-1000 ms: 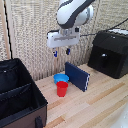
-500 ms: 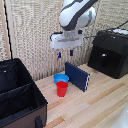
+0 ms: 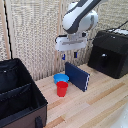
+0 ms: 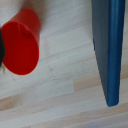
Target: Discover the targeted book and set your gripper to the appropriate amplitude. Smoothly guide your gripper in the direction of the book and snatch it firmly. Search for the back section of the caddy. Move the held book towards the back section and lightly deposit it inside.
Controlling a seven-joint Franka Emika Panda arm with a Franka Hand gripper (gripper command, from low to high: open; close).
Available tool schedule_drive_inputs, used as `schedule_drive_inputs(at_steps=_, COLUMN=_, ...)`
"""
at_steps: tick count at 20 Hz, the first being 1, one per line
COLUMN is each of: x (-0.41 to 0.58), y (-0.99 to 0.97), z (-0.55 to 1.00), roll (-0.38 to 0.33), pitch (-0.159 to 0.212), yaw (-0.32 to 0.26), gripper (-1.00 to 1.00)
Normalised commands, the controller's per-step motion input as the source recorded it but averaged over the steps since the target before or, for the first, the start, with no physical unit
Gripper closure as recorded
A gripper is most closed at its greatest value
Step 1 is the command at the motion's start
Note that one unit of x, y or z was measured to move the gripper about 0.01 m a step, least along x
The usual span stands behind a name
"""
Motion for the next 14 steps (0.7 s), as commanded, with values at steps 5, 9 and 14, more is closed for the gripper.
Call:
schedule_drive_inputs(at_steps=5, x=0.039, y=-0.25, z=-0.17, roll=-0.026, pitch=-0.002, yaw=0.099, gripper=-1.0)
schedule_drive_inputs(at_steps=9, x=0.019, y=-0.11, z=-0.27, roll=-0.085, pitch=-0.001, yaw=0.028, gripper=-1.0)
schedule_drive_inputs(at_steps=14, x=0.069, y=-0.24, z=-0.27, roll=-0.082, pitch=0.002, yaw=0.065, gripper=-1.0)
